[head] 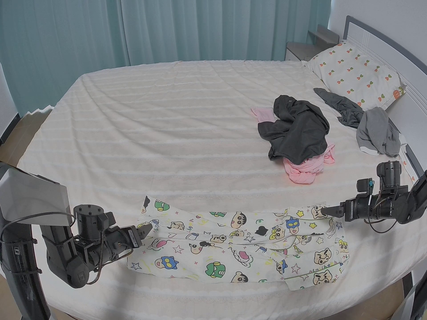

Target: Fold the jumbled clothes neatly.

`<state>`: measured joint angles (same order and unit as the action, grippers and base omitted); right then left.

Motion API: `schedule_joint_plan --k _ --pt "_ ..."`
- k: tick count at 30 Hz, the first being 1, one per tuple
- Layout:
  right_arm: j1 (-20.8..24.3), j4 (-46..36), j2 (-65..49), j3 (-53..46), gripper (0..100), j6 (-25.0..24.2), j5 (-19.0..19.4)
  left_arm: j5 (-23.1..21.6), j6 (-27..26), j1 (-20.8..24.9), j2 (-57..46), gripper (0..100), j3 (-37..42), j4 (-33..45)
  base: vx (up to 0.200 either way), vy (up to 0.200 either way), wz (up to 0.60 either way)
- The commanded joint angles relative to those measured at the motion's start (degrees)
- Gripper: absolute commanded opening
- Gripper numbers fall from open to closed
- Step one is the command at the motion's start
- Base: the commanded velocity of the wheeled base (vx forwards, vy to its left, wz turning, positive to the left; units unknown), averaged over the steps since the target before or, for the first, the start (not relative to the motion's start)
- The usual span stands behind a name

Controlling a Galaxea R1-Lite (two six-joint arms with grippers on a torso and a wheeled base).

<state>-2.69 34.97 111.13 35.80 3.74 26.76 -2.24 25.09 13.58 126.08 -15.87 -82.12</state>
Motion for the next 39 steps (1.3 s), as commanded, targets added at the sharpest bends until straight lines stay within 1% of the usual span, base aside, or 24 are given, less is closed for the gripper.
schedule_joint_plan --k 1,5,7,9,10,12,15,17,18,19,20,21,24,26,31,32,39 --pt "0.06 0.01 -4.25 -2.49 100 0.04 0.22 0.05 -0.57 -1.10 -3.20 100 0.67 -0.06 0.000 0.000 0.00" --pt "0.50 0.09 -7.24 -5.22 100 -0.05 1.63 -0.04 -0.22 -2.68 -4.79 100 -2.32 0.03 0.000 0.000 0.00" --pt "0.58 0.09 -8.82 -6.45 100 -0.23 2.60 -0.04 0.14 -3.65 -4.35 100 -6.28 0.82 0.000 0.000 0.00" --pt "0.58 0.18 -9.35 -7.24 100 -0.75 2.69 -0.04 0.14 -3.91 -3.47 100 -9.44 2.14 0.000 0.000 0.00" --pt "0.58 0.45 -9.53 -7.94 100 -2.16 2.69 -0.22 0.40 -4.00 -2.15 100 -12.69 5.65 0.000 0.000 0.00" --pt "0.67 0.53 -9.62 -8.47 100 -3.39 2.69 -0.39 1.63 -3.91 -1.71 100 -15.94 10.05 0.000 0.000 0.00" --pt "0.23 0.62 -11.64 -10.75 100 -5.24 2.95 -0.66 6.11 -4.26 -0.92 100 -23.33 20.07 0.000 0.000 0.00" --pt "0.15 0.71 -12.78 -12.07 100 -5.76 4.00 -1.27 6.11 -5.05 0.14 100 -26.40 23.93 0.000 0.000 0.00" --pt "0.15 0.62 -14.10 -13.22 100 -5.94 5.23 -2.85 6.20 -5.49 0.84 100 -28.60 26.74 0.000 0.000 0.00" --pt "0.15 0.62 -14.10 -13.22 100 -5.94 5.23 -2.85 6.20 -5.49 0.84 100 -28.60 26.74 0.000 0.000 0.00" --pt "0.06 0.62 -15.50 -14.53 100 -6.03 6.11 -5.32 6.20 -5.67 1.54 100 -30.18 29.21 0.000 0.000 0.00" --pt "0.06 0.62 -16.03 -15.06 100 -6.03 6.38 -6.11 6.20 -5.67 1.89 100 -30.53 29.91 0.000 0.000 0.00" --pt "-0.21 0.62 -16.82 -16.38 100 -6.03 6.82 -7.42 6.20 -5.58 2.25 100 -31.06 30.44 0.000 0.000 0.00" --pt "-0.29 0.62 -17.09 -17.08 100 -6.03 7.26 -9.18 6.20 -5.32 3.04 100 -31.15 30.61 0.000 0.000 0.00" --pt "-0.29 0.62 -17.00 -17.26 100 -6.03 7.52 -9.71 5.85 -5.05 5.15 100 -31.15 30.44 0.000 0.000 0.00" --pt "-0.29 0.62 -17.00 -17.26 100 -6.03 7.52 -9.71 5.85 -5.05 5.32 0 -31.15 30.44 0.000 0.000 0.00" --pt "-0.29 0.62 -16.38 -17.35 100 -6.03 7.61 -9.80 5.85 -4.53 6.82 0 -30.80 30.17 0.000 0.000 0.00"
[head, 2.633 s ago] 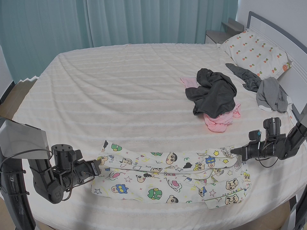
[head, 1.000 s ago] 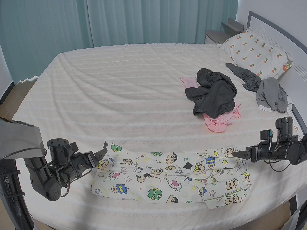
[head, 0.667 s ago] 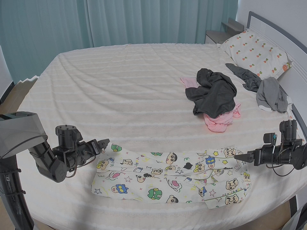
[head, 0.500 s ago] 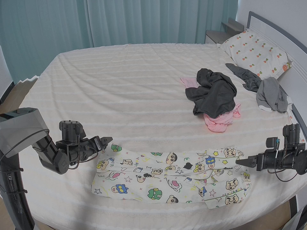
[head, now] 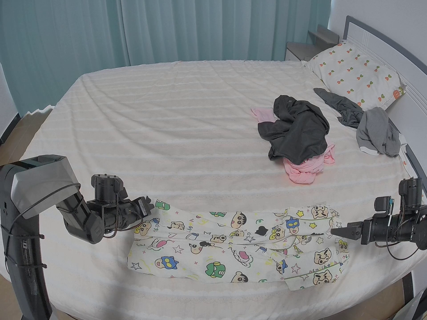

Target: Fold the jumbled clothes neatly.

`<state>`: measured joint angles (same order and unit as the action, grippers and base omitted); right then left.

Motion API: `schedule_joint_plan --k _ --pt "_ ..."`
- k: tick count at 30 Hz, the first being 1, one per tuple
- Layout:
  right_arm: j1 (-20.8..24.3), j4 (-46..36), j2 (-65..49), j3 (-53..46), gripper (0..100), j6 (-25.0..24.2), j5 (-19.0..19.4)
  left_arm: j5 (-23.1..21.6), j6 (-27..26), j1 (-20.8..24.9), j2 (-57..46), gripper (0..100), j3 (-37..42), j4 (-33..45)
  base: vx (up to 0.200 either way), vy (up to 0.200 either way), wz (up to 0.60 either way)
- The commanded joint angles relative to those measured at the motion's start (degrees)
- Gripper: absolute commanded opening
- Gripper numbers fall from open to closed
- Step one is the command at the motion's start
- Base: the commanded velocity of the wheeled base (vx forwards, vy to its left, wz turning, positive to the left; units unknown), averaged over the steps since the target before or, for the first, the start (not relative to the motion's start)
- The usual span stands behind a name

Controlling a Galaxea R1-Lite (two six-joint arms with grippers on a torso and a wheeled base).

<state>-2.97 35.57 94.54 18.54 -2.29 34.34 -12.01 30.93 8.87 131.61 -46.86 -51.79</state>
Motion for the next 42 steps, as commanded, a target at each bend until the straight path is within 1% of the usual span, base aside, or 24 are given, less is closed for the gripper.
schedule_joint_plan --k 1,9,15,23,27,30,33,37,38,42 --pt "-0.01 0.02 0.21 -0.08 100 0.01 0.02 -0.03 0.01 0.18 1.37 0 0.28 -0.25 0.000 0.000 0.00" --pt "-0.01 0.02 0.03 -0.52 100 0.01 0.02 0.58 0.36 -0.09 -0.74 0 -0.16 -0.51 0.000 0.000 0.00" --pt "-0.01 0.02 -0.23 -0.61 100 0.01 0.11 0.58 0.63 -0.17 -5.31 0 -0.60 -0.25 0.000 0.000 0.00" --pt "-0.01 0.02 0.21 -0.96 100 0.01 0.02 0.58 0.63 -0.17 -5.66 0 -2.80 0.11 0.000 0.000 0.00" --pt "-2.12 0.11 1.88 -0.35 100 0.09 0.20 0.58 0.63 -0.17 -5.66 0 -3.76 0.28 0.000 0.000 0.00" --pt "-3.27 0.11 3.46 -0.08 100 0.09 0.29 0.58 0.63 -0.09 -5.57 0 -3.06 0.28 0.000 0.000 0.00" --pt "-3.88 0.20 4.60 -0.17 100 0.09 0.46 0.58 0.63 0.00 -5.31 0 -1.92 0.28 0.000 0.000 0.00" --pt "-4.58 0.11 5.57 -0.61 100 0.53 1.69 0.58 0.63 0.09 -5.31 0 -0.86 0.28 0.000 0.000 0.00" --pt "-4.58 0.11 5.92 -0.61 100 0.62 1.78 0.58 0.63 0.09 -5.31 100 -0.69 0.28 0.000 0.000 0.00" --pt "-4.50 0.02 8.38 -1.05 100 1.76 1.78 0.58 0.54 0.09 -6.01 100 2.39 -0.33 0.000 0.000 0.00"
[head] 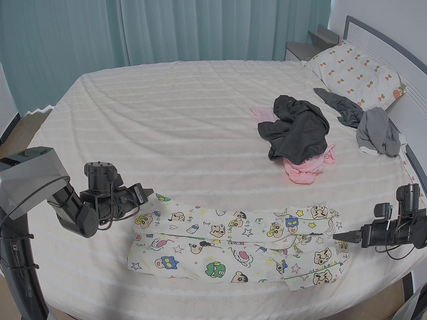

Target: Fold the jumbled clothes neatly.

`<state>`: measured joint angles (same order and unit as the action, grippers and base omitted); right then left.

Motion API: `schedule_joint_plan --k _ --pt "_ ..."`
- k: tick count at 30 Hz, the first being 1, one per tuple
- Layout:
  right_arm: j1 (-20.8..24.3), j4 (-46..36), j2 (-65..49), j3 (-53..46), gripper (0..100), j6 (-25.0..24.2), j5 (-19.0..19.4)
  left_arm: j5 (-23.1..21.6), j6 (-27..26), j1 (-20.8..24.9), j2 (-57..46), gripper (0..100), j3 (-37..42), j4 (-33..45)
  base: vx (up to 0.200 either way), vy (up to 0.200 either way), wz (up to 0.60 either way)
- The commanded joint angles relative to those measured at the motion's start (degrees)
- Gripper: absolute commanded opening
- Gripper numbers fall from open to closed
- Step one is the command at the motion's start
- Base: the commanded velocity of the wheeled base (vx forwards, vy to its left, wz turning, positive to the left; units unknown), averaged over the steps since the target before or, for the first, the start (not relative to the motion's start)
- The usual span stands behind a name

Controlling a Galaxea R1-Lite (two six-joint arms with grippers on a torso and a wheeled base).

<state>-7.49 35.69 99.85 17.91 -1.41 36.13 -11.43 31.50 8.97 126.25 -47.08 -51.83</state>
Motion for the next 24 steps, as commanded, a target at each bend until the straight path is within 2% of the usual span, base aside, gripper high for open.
schedule_joint_plan --k 1,4,8,12,17,20,23,24 --pt "0.10 -0.10 3.59 -0.51 100 1.33 -0.10 0.01 0.05 -0.10 -0.83 100 2.96 -0.28 0.000 0.000 0.00" --pt "0.10 -0.01 7.11 -0.59 100 5.54 -0.10 -0.17 0.40 -0.53 -2.50 100 5.60 0.15 0.000 0.000 0.00" --pt "0.10 0.08 10.98 0.46 100 9.24 -0.36 0.01 4.89 -1.15 -4.87 100 8.14 0.42 0.000 0.000 0.00" --pt "0.10 0.08 13.61 2.66 100 10.29 -0.27 -0.69 9.10 -2.64 -8.21 100 11.04 0.86 0.000 0.000 0.00" --pt "0.45 -0.10 15.90 4.33 100 11.52 -0.10 -1.13 9.54 -3.08 -9.26 100 14.91 0.42 0.000 0.000 0.00" --pt "1.16 -0.10 18.01 5.12 100 12.14 0.34 -4.74 10.60 -3.70 -10.93 100 18.52 0.15 0.000 0.000 0.00" --pt "1.24 -0.10 18.36 5.12 100 12.40 0.43 -5.35 11.30 -3.70 -11.37 100 18.96 0.15 0.000 0.000 0.00" --pt "1.42 -0.36 18.80 5.03 100 13.28 1.13 -6.49 14.03 -3.61 -13.13 100 20.36 0.15 0.000 0.000 0.00"
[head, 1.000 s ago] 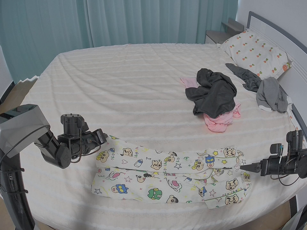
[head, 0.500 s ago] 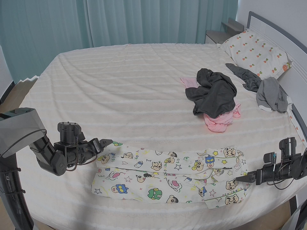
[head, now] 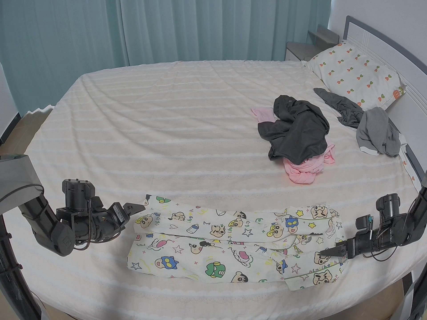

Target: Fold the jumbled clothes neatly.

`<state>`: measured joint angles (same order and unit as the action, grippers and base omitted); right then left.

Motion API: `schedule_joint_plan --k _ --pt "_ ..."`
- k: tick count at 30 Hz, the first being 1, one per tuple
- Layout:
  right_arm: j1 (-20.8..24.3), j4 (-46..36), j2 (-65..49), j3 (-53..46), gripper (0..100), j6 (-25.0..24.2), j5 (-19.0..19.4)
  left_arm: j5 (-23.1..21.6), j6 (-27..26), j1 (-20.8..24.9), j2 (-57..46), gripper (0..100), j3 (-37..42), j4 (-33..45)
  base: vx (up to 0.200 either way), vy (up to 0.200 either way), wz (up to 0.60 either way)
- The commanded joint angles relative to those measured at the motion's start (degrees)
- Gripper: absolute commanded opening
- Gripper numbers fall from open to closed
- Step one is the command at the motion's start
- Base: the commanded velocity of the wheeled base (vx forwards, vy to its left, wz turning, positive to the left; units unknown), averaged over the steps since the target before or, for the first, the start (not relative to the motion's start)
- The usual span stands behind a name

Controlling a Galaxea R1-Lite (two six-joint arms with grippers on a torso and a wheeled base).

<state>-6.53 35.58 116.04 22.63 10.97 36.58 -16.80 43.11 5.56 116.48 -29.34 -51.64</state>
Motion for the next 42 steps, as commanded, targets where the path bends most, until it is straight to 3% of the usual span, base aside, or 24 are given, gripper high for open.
schedule_joint_plan --k 1,5,6,12,22,29,42 --pt "0.73 -0.34 3.23 0.31 100 0.98 1.12 -1.31 3.04 -0.20 -3.72 100 3.24 -0.04 0.000 0.000 0.00" --pt "1.35 -0.25 4.63 0.58 100 1.07 1.38 -1.57 3.30 -0.29 -3.98 100 4.47 -0.30 0.000 0.000 0.00" --pt "1.35 -0.43 5.07 0.75 0 1.51 1.47 -1.57 3.30 -0.37 -3.98 100 5.35 -1.10 0.000 0.000 0.00" --pt "1.26 -0.60 5.42 0.67 0 1.60 2.09 -1.92 3.39 -0.37 -3.54 100 8.42 -4.61 0.000 0.000 0.00" --pt "-1.29 -0.34 4.19 0.58 0 1.07 9.03 -1.75 3.39 -0.46 -3.89 100 9.83 -5.75 0.000 0.000 0.00" --pt "-3.57 0.10 4.02 2.42 0 0.01 9.21 -1.75 3.39 -1.34 -3.89 100 11.06 -6.72 0.000 0.000 0.00" --pt "-3.40 0.19 7.00 10.60 0 -5.17 8.77 -1.66 3.30 -1.43 -2.84 100 13.26 -10.41 0.000 0.000 0.00"
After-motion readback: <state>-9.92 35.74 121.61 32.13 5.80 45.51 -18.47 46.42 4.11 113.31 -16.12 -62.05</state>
